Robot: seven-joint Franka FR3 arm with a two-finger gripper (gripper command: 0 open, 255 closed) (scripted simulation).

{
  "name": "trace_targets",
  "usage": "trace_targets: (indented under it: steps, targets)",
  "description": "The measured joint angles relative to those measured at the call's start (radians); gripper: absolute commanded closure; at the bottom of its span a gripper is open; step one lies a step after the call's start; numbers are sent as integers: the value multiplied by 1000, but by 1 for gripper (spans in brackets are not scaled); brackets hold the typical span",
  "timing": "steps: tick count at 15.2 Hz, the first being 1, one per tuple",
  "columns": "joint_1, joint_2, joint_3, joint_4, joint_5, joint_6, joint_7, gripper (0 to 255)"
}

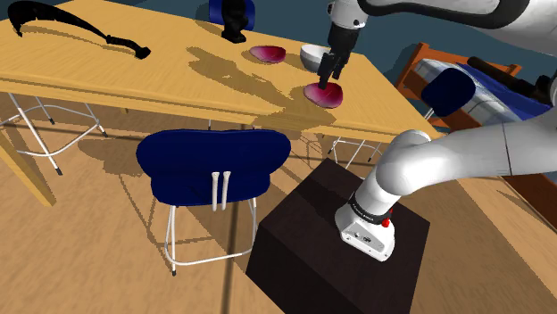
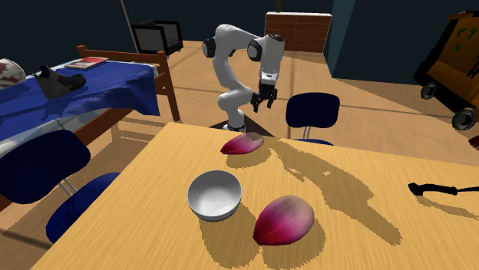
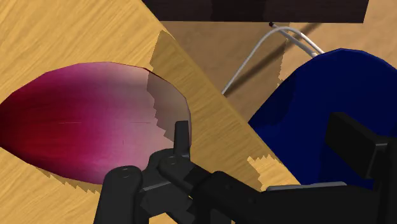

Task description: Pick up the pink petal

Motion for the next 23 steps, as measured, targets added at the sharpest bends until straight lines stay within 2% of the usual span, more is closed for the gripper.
trace_targets:
  steps: [1, 3, 6, 10, 12, 16, 18, 23]
  targets:
    - [0, 0, 0, 0, 0, 0, 0, 0]
    - [-34, 94, 57, 53, -22, -16, 101, 0]
    - [-113, 328, 172, 203, -84, -89, 358, 0]
    - [-195, 678, 266, 472, -190, -278, 723, 0]
    - [-214, 853, 267, 626, -240, -398, 887, 0]
    - [-219, 1154, 201, 924, -292, -640, 1159, 0]
    - [-217, 1205, 183, 963, -292, -670, 1212, 0]
    - [-220, 1234, 176, 938, -284, -632, 1250, 0]
